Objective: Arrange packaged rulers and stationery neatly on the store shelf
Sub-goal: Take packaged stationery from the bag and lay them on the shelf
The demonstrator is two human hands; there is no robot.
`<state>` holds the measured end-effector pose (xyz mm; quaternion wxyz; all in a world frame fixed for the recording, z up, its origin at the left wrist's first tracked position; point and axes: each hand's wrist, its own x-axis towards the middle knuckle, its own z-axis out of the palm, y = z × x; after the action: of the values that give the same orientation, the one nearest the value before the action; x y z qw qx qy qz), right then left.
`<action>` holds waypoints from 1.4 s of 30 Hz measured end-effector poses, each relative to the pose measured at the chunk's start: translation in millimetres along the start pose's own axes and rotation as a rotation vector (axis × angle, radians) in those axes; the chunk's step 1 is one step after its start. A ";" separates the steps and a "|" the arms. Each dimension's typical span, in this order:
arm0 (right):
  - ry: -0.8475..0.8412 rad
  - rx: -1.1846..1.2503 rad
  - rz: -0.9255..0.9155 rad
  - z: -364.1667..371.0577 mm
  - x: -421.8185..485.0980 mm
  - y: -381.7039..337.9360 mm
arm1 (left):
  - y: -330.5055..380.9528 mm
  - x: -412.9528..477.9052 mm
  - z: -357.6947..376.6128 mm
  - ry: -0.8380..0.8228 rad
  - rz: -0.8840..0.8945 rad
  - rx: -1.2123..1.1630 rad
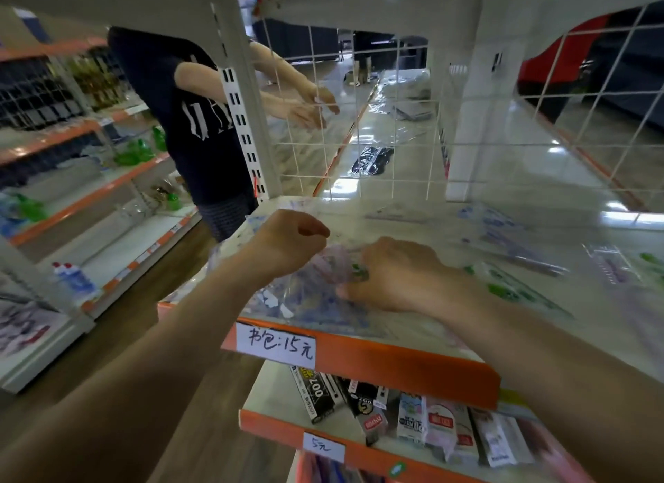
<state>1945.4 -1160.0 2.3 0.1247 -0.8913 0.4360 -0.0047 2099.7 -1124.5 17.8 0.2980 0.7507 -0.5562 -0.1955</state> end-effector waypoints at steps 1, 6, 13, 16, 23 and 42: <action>-0.008 -0.026 0.002 0.9 1.6 -1.5 | -1.8 -1.3 0.0 -0.011 0.001 0.011; -0.052 0.049 0.015 0.1 10.3 1.5 | -3.7 -4.3 1.5 -0.143 0.021 0.157; -0.010 0.330 0.050 5.5 18.0 26.5 | -10.5 3.9 10.6 -0.156 0.029 0.314; -0.022 0.356 0.066 4.7 17.8 27.9 | -12.5 9.4 11.6 -0.129 0.011 0.396; -0.029 0.299 0.083 6.1 24.1 20.1 | -12.9 15.6 13.0 -0.167 0.018 0.375; 0.051 0.666 0.182 -20.0 -8.4 73.5 | 8.8 17.5 13.8 -0.359 0.144 0.534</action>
<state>1880.8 -1201.1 5.9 0.3977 -0.7587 0.4913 -0.1578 2090.1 -1146.1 14.0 0.0009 0.7147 -0.6831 -0.1502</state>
